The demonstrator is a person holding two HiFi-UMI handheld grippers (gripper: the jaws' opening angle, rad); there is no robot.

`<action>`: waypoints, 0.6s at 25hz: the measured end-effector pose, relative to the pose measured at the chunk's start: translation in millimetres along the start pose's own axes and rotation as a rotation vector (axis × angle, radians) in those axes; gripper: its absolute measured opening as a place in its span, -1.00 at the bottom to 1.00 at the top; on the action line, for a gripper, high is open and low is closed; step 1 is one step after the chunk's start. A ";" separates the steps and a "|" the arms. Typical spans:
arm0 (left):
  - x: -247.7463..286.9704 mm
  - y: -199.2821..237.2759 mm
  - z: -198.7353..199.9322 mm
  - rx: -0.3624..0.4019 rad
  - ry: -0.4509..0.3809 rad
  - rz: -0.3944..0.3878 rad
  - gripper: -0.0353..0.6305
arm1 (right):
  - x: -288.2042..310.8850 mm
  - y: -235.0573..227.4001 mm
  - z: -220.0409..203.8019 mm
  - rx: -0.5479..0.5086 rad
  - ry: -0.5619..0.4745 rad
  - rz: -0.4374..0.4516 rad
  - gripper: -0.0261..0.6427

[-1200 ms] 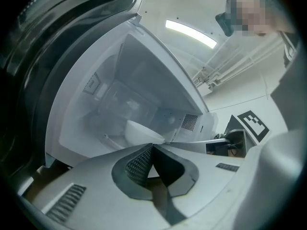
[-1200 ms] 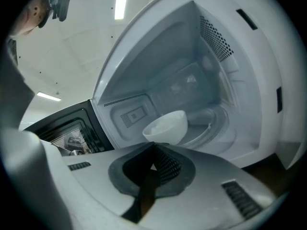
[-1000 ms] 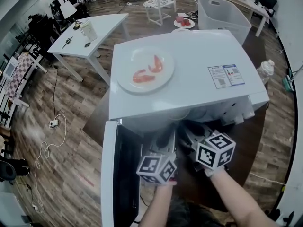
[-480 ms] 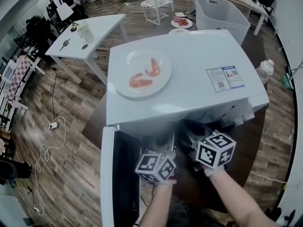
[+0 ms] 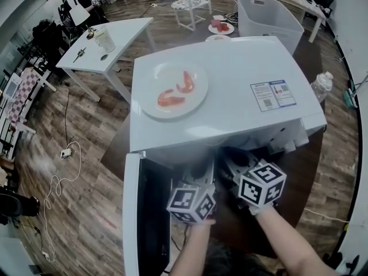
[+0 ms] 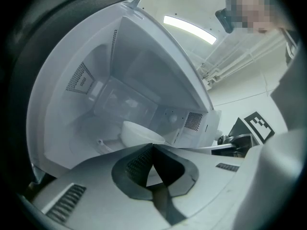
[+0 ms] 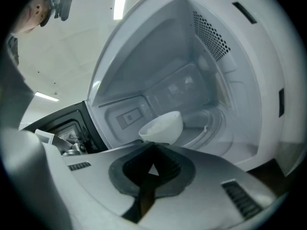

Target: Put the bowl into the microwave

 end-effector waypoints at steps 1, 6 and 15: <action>-1.0 -1.1 -1.6 0.007 0.006 0.002 -0.86 | -1.5 0.8 -0.5 -0.009 0.005 0.001 -0.92; -8.4 -9.2 -7.0 0.014 0.011 0.002 -0.86 | -12.2 7.2 -2.3 -0.037 0.019 0.010 -0.91; -4.4 -5.3 0.9 0.022 -0.001 0.042 -0.86 | -7.5 3.9 0.2 -0.007 0.007 -0.018 -0.91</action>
Point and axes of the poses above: the fingertips, and each gripper's own axes: x forward along the fingers, y to its left, z out of its top, the point moved 3 cm from there along -x, backward along the fingers, and after that the axes turned 15 degrees about -x, right-handed, at the moved point
